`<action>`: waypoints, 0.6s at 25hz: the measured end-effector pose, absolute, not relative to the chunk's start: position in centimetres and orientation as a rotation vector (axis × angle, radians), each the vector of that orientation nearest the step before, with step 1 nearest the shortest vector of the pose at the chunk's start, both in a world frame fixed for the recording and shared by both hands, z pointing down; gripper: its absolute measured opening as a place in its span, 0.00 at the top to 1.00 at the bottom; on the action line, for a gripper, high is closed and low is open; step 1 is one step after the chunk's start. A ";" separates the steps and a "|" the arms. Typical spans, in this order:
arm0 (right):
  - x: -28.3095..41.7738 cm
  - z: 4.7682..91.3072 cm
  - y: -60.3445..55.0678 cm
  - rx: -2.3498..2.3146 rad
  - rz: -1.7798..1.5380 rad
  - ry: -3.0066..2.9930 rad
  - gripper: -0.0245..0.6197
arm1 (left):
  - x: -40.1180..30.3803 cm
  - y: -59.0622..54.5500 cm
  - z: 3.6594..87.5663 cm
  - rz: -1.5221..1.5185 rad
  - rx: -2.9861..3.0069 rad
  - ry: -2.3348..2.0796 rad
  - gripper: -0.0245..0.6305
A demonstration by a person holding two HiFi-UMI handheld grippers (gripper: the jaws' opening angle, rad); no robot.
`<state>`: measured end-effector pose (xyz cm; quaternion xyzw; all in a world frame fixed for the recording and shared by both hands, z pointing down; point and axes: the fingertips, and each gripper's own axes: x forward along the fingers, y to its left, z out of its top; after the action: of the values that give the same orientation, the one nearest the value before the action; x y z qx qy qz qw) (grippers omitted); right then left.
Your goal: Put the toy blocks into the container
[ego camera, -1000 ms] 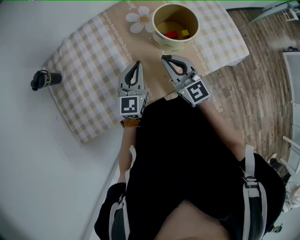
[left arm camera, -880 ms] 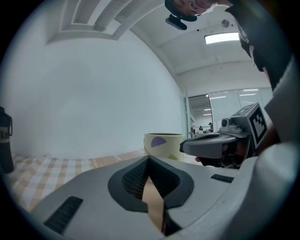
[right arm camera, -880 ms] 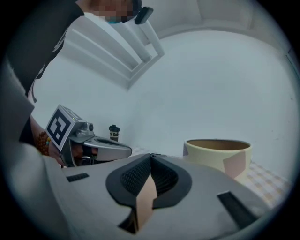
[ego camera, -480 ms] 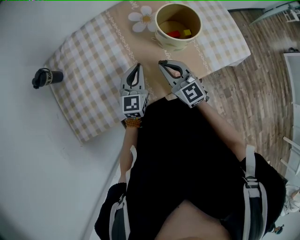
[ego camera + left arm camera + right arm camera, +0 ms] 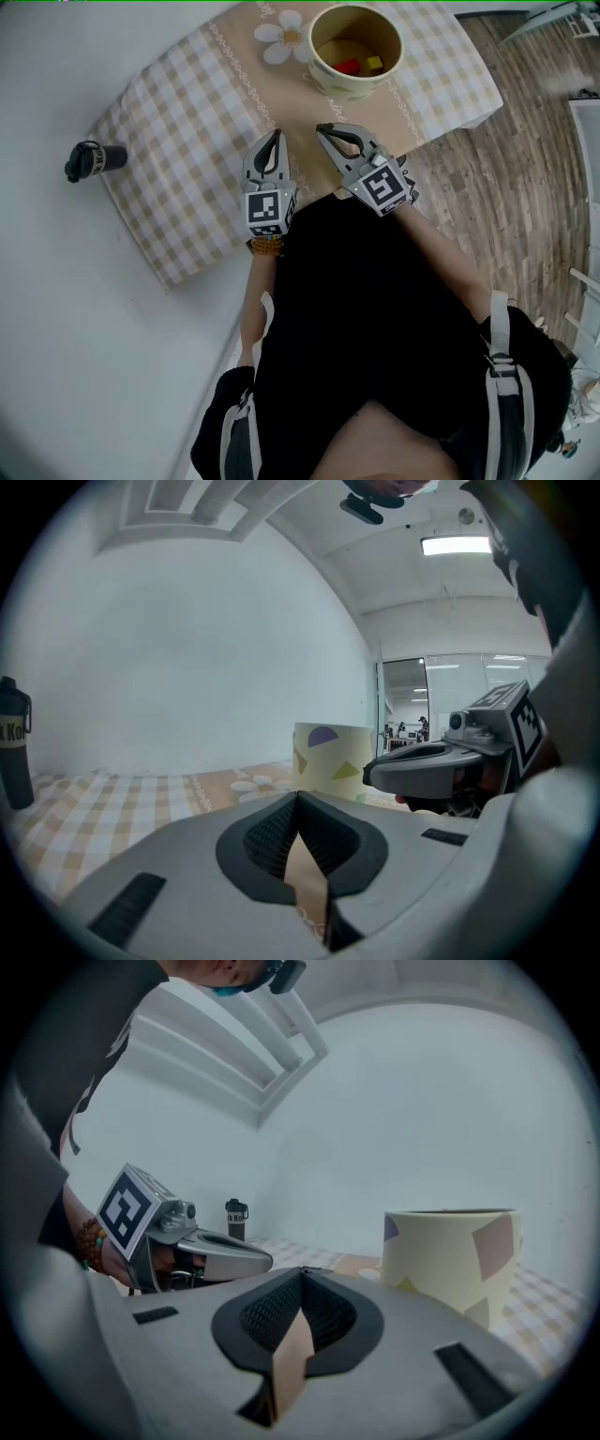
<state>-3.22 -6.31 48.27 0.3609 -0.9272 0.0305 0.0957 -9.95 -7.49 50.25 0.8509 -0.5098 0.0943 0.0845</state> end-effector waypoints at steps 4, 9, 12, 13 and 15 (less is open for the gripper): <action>-3.2 48.7 -6.4 1.065 0.120 -2.740 0.96 | -9.7 -7.4 50.6 0.294 2.537 -1.509 0.96; -3.6 49.3 -6.2 1.044 0.125 -2.735 0.96 | -10.0 -7.1 51.2 0.309 2.522 -1.512 0.96; -3.9 49.4 -5.9 1.028 0.125 -2.743 0.96 | -9.8 -7.0 51.3 0.318 2.523 -1.516 0.96; -4.1 49.4 -5.8 1.022 0.126 -2.747 0.96 | -9.8 -6.9 51.3 0.323 2.523 -1.517 0.96; -4.4 49.5 -5.7 1.009 0.134 -2.756 0.96 | -9.9 -6.8 51.4 0.338 2.520 -1.519 0.96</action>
<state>-4.38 -5.65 49.50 0.3418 -0.9332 0.0453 0.1016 -9.86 -6.75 51.41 0.8475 -0.5106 0.1135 0.0898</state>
